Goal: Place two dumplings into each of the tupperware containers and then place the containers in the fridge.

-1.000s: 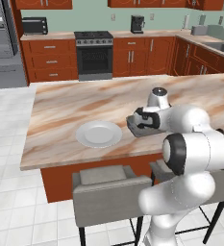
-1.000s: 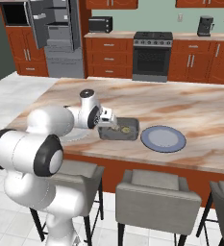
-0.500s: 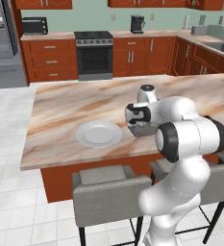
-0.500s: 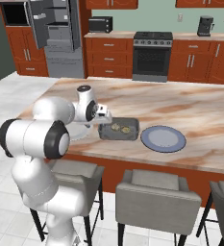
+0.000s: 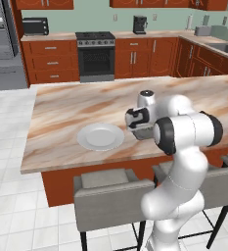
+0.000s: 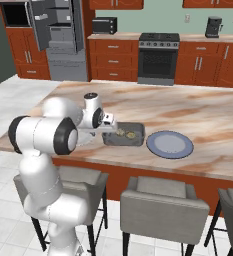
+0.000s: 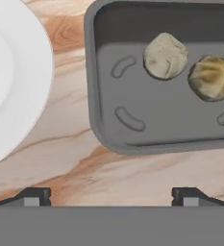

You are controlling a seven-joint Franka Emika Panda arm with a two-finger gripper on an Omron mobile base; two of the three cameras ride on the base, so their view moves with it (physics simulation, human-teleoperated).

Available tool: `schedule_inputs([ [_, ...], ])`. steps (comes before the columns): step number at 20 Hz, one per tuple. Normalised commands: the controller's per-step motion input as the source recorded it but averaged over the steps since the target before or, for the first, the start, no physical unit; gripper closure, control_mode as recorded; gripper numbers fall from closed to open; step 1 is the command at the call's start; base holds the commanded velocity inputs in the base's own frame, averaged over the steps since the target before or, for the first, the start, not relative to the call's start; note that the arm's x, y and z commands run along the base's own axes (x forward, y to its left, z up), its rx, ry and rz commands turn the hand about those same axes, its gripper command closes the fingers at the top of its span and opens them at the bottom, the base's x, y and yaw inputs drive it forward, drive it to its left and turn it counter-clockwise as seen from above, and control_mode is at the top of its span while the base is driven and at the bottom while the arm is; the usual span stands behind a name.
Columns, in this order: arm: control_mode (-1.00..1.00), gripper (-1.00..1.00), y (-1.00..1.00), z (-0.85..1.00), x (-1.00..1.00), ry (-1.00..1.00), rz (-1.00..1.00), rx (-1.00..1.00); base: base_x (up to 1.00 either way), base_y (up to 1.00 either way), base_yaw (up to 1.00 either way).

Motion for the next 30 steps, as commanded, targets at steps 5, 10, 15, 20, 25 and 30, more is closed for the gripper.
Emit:
schedule_inputs([
  [5, -1.00, -1.00, 0.10, -0.32, 0.47, 0.00, -0.01, 0.00, 0.00, 0.00, 0.00],
  [10, -1.00, -1.00, 0.06, -0.08, 0.53, 0.00, 0.00, 0.00, 0.00, 0.00, 0.00],
  [15, -1.00, -1.00, 0.08, -0.26, 0.33, 0.00, 0.00, 0.00, 0.00, 0.00, 0.00],
  [20, -1.00, -1.00, 0.04, -0.40, 0.29, 0.00, 0.00, 0.00, 0.00, 0.00, 0.00],
  [25, -1.00, -1.00, 0.00, -0.33, 0.27, 0.00, 0.00, 0.00, 0.00, 0.00, 0.00],
  [30, -1.00, 1.00, -0.04, -0.18, 0.07, 0.00, 0.00, 0.00, 0.00, 0.00, 0.00],
])
